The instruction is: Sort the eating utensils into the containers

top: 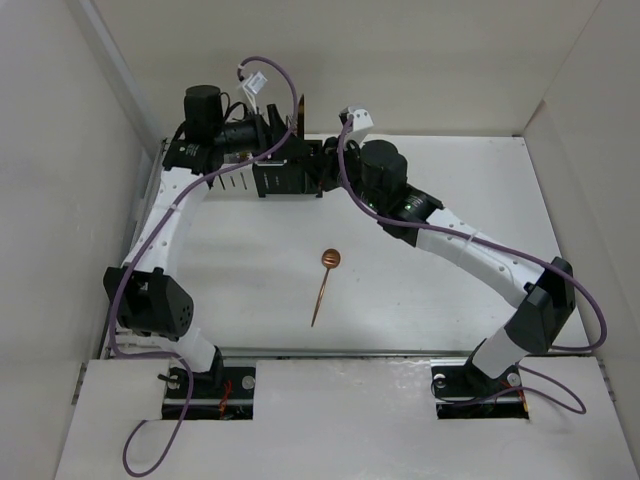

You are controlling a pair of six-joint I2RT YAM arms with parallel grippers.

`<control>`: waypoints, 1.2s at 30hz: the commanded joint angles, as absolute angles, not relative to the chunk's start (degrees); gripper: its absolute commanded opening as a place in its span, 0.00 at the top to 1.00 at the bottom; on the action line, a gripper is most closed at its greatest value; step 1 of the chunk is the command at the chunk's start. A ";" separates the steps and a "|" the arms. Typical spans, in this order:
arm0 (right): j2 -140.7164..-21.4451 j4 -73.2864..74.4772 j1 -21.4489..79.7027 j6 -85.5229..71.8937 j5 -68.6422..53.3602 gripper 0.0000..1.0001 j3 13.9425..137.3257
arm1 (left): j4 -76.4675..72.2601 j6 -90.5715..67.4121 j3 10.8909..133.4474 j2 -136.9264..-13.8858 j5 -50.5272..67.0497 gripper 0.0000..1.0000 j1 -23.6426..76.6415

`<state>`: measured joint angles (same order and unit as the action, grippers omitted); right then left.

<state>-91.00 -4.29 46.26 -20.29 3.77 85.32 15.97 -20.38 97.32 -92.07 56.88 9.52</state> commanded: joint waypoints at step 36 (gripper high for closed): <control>-91.23 -4.22 45.71 -13.54 5.00 0.00 87.45 | 17.24 -4.85 107.40 -97.46 21.29 1.00 5.19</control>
